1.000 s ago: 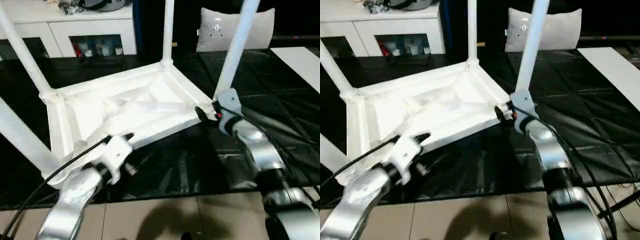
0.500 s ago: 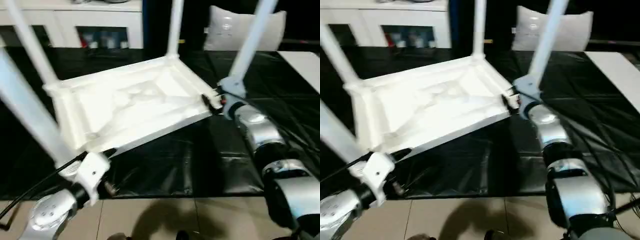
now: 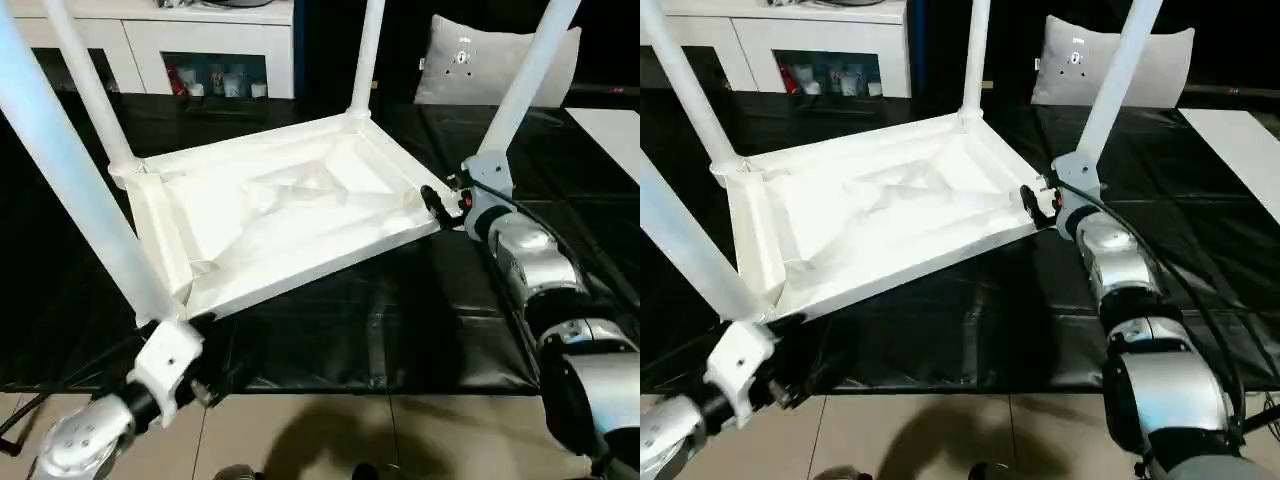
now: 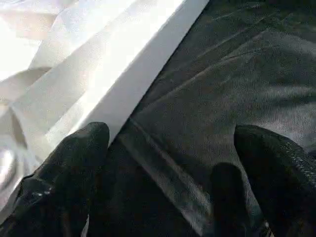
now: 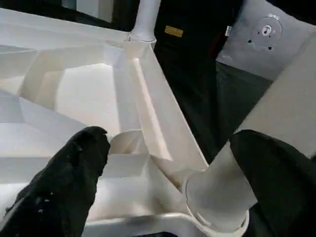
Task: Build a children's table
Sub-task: Rotate leg to tighten
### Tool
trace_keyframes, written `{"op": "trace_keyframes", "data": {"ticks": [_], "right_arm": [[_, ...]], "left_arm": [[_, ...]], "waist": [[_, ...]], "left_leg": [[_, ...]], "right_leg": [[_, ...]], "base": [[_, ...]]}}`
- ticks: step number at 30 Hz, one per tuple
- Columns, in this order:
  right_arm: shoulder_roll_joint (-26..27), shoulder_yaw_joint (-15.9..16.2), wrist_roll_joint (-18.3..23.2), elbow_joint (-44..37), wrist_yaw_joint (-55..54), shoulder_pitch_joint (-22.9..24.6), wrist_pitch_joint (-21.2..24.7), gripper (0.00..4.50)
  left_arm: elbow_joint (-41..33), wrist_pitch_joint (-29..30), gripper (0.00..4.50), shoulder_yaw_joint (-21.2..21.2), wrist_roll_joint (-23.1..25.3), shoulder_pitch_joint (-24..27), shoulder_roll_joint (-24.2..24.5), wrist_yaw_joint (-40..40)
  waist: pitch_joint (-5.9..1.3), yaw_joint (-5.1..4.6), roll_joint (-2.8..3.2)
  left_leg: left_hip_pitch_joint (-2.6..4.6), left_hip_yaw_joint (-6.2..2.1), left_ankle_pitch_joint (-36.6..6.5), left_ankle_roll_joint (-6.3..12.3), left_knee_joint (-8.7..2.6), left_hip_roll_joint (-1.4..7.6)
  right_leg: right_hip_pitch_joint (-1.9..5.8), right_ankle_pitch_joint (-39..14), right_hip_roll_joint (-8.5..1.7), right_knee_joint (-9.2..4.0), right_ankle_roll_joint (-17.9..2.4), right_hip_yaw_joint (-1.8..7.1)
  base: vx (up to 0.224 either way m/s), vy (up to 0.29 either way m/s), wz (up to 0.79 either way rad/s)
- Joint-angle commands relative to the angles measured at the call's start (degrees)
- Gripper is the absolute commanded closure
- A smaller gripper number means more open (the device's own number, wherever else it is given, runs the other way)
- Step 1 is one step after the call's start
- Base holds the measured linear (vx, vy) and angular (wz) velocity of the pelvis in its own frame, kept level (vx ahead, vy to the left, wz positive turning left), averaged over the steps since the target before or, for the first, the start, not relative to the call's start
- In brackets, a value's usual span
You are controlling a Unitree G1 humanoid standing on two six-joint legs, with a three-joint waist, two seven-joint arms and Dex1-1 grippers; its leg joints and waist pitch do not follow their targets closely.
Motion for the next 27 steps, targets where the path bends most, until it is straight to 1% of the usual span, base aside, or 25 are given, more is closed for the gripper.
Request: {"op": "trace_keyframes", "data": {"ticks": [1,2,3,5,6,7,8,9,10,11,12,13,14,15,16,17,18,19,20,22,23,24,25,26,27], "right_arm": [[-0.6,-1.6,0.9,-1.5,0.8,2.3,0.2,0.0],[-0.3,-1.5,1.4,-3.7,2.0,4.2,0.7,0.0],[-0.1,-1.5,1.8,-4.7,2.7,5.0,0.9,0.0],[-0.1,-1.5,1.8,-4.7,2.7,5.0,0.9,0.0],[0.1,-1.4,2.2,-5.9,3.6,5.9,1.1,0.0],[0.8,-1.2,3.4,-8.9,5.7,7.7,1.9,0.0],[1.5,-0.3,5.2,-13.8,9.2,10.6,3.6,0.0],[2.0,0.3,6.4,-17.1,11.4,12.4,4.7,0.0],[2.4,1.2,7.5,-20.2,13.5,14.3,5.8,0.0],[2.6,1.9,8.2,-22.4,15.0,15.6,6.5,0.0],[2.8,2.7,8.9,-24.8,16.3,17.0,7.5,0.0],[3.3,4.0,10.1,-29.4,18.0,19.9,9.0,0.0],[3.4,4.1,10.2,-29.7,18.1,20.1,9.1,0.0],[3.9,4.9,10.6,-31.8,18.1,21.6,9.7,0.0],[4.4,5.4,10.8,-33.3,18.0,22.7,10.1,0.0],[5.5,5.9,11.1,-35.4,16.7,24.3,10.5,0.0],[5.5,5.8,11.1,-35.6,16.7,24.4,10.6,0.0],[6.0,5.7,11.3,-37.1,16.3,25.2,11.4,0.0],[6.1,5.7,11.4,-37.6,16.1,25.4,11.7,0.0],[7.3,5.4,12.2,-41.2,14.5,27.0,14.1,0.0],[7.7,5.4,12.8,-44.6,13.8,28.4,15.7,0.0],[7.9,5.5,13.1,-46.8,13.3,29.4,16.7,0.0],[8.1,5.4,13.3,-48.6,12.4,30.2,17.9,0.0],[8.3,5.1,13.3,-50.4,11.5,31.0,18.8,0.0],[8.4,5.0,13.3,-51.9,10.8,31.7,19.6,0.0]], "left_arm": [[2.6,-0.7,0.09,4.2,-2.2,1.4,1.8,-1.6],[3.4,-1.1,0.09,5.5,-5.2,2.1,2.7,-4.9],[3.7,-1.2,0.09,6.0,-6.4,2.4,3.0,-6.3],[3.7,-1.2,0.09,6.0,-6.4,2.4,3.0,-6.3],[4.2,-1.1,0.09,6.3,-8.0,2.6,3.3,-7.8],[5.2,-0.4,0.09,7.0,-10.5,2.3,3.7,-10.4],[7.6,0.7,0.09,8.0,-13.4,1.2,4.3,-13.4],[9.2,1.4,0.09,8.7,-15.2,0.4,4.7,-15.2],[11.8,1.7,0.09,9.4,-16.1,-0.9,5.0,-16.5],[14.9,1.3,0.09,9.8,-16.0,-2.4,5.3,-17.3],[18.5,0.2,0.09,9.9,-15.3,-3.9,6.0,-18.2],[26.3,-3.0,0.09,9.3,-13.2,-7.4,7.1,-20.0],[27.0,-3.4,0.09,9.3,-12.9,-7.8,7.0,-19.9],[32.9,-6.7,0.09,8.5,-10.6,-10.9,6.7,-19.2],[37.4,-9.3,0.09,8.0,-8.9,-13.4,6.3,-18.7],[45.6,-14.2,0.09,7.4,-5.7,-17.1,4.7,-15.5],[46.0,-14.5,0.09,7.4,-5.6,-17.2,4.6,-15.3],[48.7,-16.8,0.09,7.2,-5.0,-18.1,4.1,-14.5],[49.3,-17.3,0.09,7.2,-5.2,-18.2,3.9,-14.6],[53.5,-20.5,0.09,7.9,-6.3,-19.4,2.3,-15.3],[54.8,-21.9,0.09,8.4,-8.0,-20.0,0.7,-17.5],[55.6,-22.7,0.09,8.7,-9.0,-20.5,-0.3,-19.0],[55.2,-22.9,0.09,8.7,-9.9,-21.1,-1.5,-20.1],[54.8,-22.8,0.09,8.4,-10.8,-22.0,-2.8,-21.2],[54.1,-23.3,0.09,7.8,-10.7,-22.7,-4.1,-21.2]], "waist": [[-3.39,-0.19,0.23],[-3.34,-0.3,0.17],[-3.18,-0.37,0.11],[-3.16,-0.62,0.02],[-3.24,-0.75,0.29],[-3.17,-0.82,0.23],[-3.03,-0.7,0.66],[-3.07,-0.89,0.56],[-3.03,-0.84,0.8],[-3.1,-0.71,0.77],[-3.15,-0.74,0.73],[-3.18,-0.36,0.91],[-3.09,-0.27,0.89],[-3.12,-0.3,1.0],[-3.3,-0.2,1.08],[-3.13,0.18,1.25],[-3.14,0.09,1.14],[-3.17,0.16,1.22],[-3.1,0.09,1.03],[-2.71,-0.12,1.5],[-2.4,-0.59,1.43],[-2.47,-0.88,1.73],[-2.72,-1.01,2.48],[-2.8,-1.23,2.55],[-2.85,-1.55,2.92]], "left_leg": [[-0.04,-0.86,-13.9,3.16,-4.75,2.94],[-0.05,-0.85,-14.2,3.12,-4.76,2.87],[0.18,-0.85,-15.8,2.96,-4.8,2.85],[0.2,-1.05,-17.0,2.55,-4.9,2.85],[0.18,-1.19,-17.3,2.28,-4.93,2.91],[0.27,-1.1,-17.7,2.27,-4.91,2.87],[0.46,-0.9,-18.4,2.71,-4.96,2.56],[0.46,-1.27,-19.1,2.3,-5.17,2.92],[0.35,-1.27,-19.3,2.53,-5.32,2.73],[0.77,-1.17,-20.0,2.09,-5.34,2.96],[0.69,-1.34,-20.0,1.73,-5.38,3.01],[1.01,-1.29,-19.9,1.82,-5.39,2.76],[1.27,-1.16,-19.7,2.02,-5.35,2.5],[0.99,-1.41,-19.3,1.89,-5.56,2.39],[1.13,-1.54,-19.3,1.37,-5.6,2.6],[1.95,-1.44,-20.3,1.09,-5.49,2.43],[2.02,-1.62,-21.3,0.43,-5.46,2.38],[1.88,-1.85,-21.7,0.0,-5.51,2.57],[1.82,-1.96,-22.2,-0.07,-5.48,2.55],[2.29,-2.02,-23.9,0.11,-5.37,2.43],[2.99,-1.97,-26.1,0.0,-5.03,2.21],[3.54,-1.83,-26.3,0.3,-4.73,1.93],[3.95,-2.06,-26.9,0.3,-4.79,2.33],[3.87,-2.11,-27.7,0.32,-4.95,2.66],[3.51,-2.59,-29.7,-0.05,-5.59,3.49]], "right_leg": [[2.92,-23.2,-3.87,-3.92,-7.8,4.09],[2.95,-23.8,-3.86,-4.08,-7.6,4.05],[2.77,-26.0,-3.84,-4.41,-6.8,4.0],[2.79,-28.3,-3.84,-4.61,-5.9,3.91],[2.87,-28.7,-3.9,-4.64,-5.6,3.86],[2.76,-29.2,-3.94,-4.86,-5.5,3.9],[2.84,-30.2,-3.77,-5.46,-4.4,3.94],[2.73,-29.9,-3.73,-5.02,-4.6,3.89],[3.11,-30.5,-3.58,-5.3,-3.9,3.74],[2.77,-30.5,-3.57,-5.43,-3.8,3.84],[2.93,-30.5,-3.71,-5.16,-4.0,3.82],[2.86,-31.5,-3.58,-5.63,-2.8,3.79],[2.68,-32.0,-3.43,-5.99,-2.1,3.8],[3.04,-31.7,-3.46,-5.93,-1.7,3.71],[3.16,-31.9,-3.7,-5.75,-1.3,3.71],[2.52,-34.0,-3.74,-6.71,-0.3,3.69],[2.72,-35.2,-3.96,-6.67,0.0,3.42],[2.96,-35.8,-4.25,-6.52,-0.1,3.29],[3.01,-37.6,-4.4,-6.88,0.9,3.02],[2.71,-40.7,-4.47,-7.76,1.8,2.56],[2.47,-43.9,-4.25,-8.78,3.3,1.45],[2.67,-45.3,-4.2,-9.9,4.8,0.6],[3.03,-43.9,-4.46,-10.1,4.6,-0.01],[3.3,-42.7,-4.42,-10.15,4.4,-0.48],[4.02,-39.8,-4.26,-9.74,4.4,-0.83]], "base": [[0.0,0.0,0.0],[0.0,0.0,0.0],[0.0,0.0,0.0],[0.0,0.0,0.0],[0.0,0.0,0.0],[0.0,0.0,0.0],[0.0,0.0,0.0],[0.0,0.0,0.0],[0.0,0.0,0.0],[0.0,0.0,0.0],[0.0,0.0,0.0],[0.0,0.0,0.0],[0.0,0.0,0.0],[0.0,0.0,0.0],[0.0,0.0,0.0],[0.0,0.0,0.0],[0.0,0.0,0.0],[0.0,0.0,0.0],[0.0,0.0,0.0],[0.0,0.0,0.0],[0.0,0.0,0.0],[0.0,0.0,0.0],[0.0,0.0,0.0],[0.0,0.0,0.0],[0.0,0.0,0.0]]}}
